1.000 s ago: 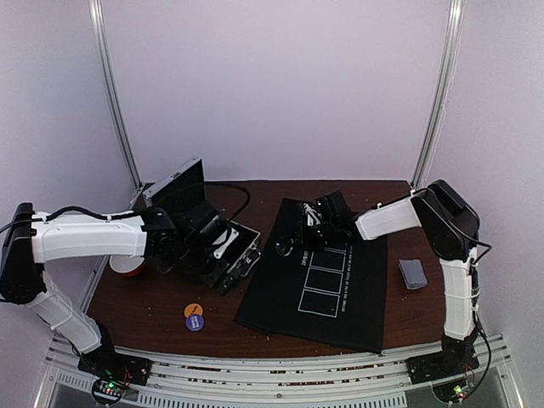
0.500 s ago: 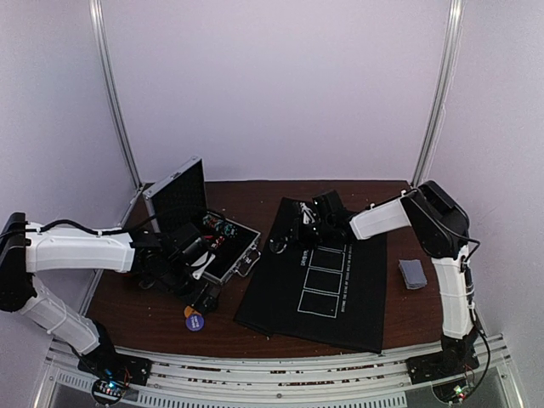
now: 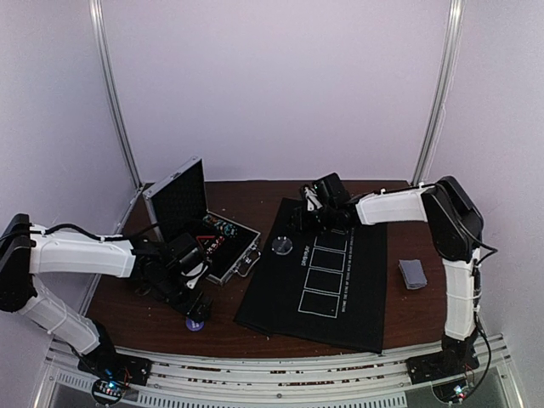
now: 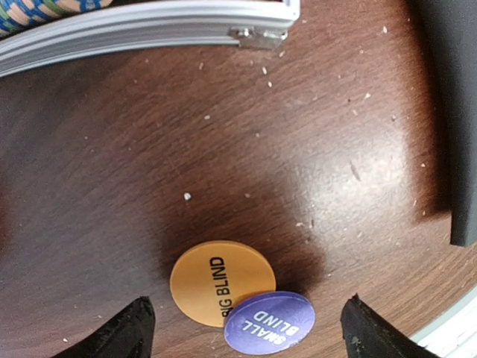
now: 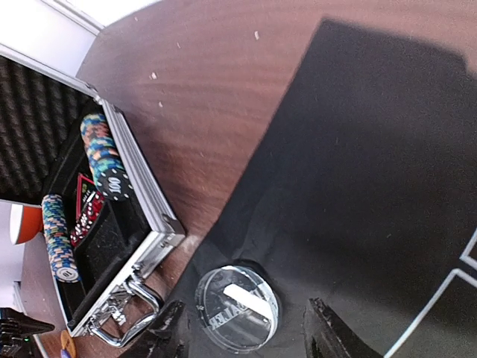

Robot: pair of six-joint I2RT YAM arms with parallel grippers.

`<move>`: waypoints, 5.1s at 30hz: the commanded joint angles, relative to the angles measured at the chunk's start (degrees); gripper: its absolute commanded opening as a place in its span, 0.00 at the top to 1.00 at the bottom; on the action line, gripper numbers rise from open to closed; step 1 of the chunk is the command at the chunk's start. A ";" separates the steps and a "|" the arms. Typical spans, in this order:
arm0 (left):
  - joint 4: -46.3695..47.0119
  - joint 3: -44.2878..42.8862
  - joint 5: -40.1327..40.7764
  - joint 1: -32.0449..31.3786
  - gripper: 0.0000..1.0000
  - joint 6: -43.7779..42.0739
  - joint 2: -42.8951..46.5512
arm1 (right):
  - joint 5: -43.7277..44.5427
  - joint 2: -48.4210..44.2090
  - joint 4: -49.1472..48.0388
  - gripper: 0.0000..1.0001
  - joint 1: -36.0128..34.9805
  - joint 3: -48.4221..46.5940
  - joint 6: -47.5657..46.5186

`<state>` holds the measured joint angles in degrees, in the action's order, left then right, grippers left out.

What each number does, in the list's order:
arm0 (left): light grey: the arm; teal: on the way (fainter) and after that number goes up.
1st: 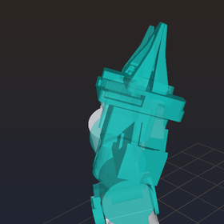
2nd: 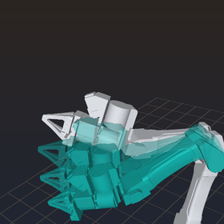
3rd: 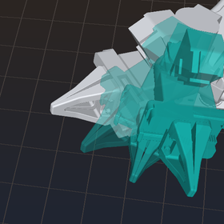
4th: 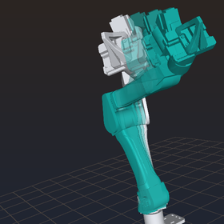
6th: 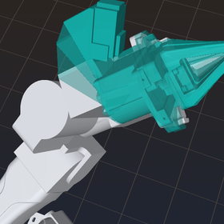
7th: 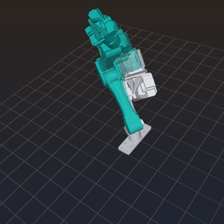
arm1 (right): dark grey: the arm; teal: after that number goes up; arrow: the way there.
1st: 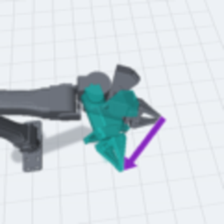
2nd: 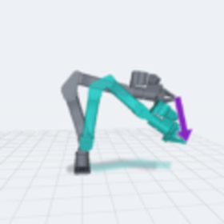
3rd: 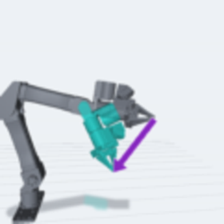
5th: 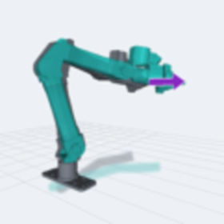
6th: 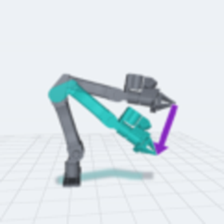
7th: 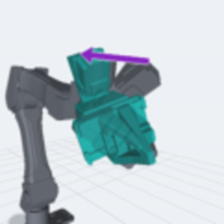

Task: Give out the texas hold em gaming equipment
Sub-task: Place the dealer button in the dealer area, then pick up the small blind button from the center of the board, then pass from the left arm to the right, then place the small blind button in the small blind area.

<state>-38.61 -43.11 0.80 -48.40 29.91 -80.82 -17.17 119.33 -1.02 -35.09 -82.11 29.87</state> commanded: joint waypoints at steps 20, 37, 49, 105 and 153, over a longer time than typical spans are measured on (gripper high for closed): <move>-2.05 1.03 -0.10 -5.73 0.29 7.05 -1.43 | 10.31 -9.36 9.00 0.44 -4.26 2.45 -9.87; -0.05 2.07 1.86 -5.74 0.38 6.29 -5.22 | 11.25 -9.61 9.62 0.43 -4.31 3.61 -11.12; -0.15 2.33 1.19 -5.74 0.65 6.81 -3.12 | 11.50 -10.07 9.82 0.43 -4.27 3.80 -11.49; 3.71 -20.52 16.35 -5.74 0.68 -13.17 1.15 | -25.83 -0.31 -39.14 0.42 -15.60 6.77 21.94; 3.54 -15.37 12.78 -4.51 0.02 -8.69 -1.19 | -7.29 -7.25 -1.96 1.00 25.73 9.16 1.61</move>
<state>-36.36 -61.04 15.35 -53.89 18.63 -81.67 -28.56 110.93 -10.50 -12.99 -73.21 35.20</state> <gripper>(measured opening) 0.983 0.043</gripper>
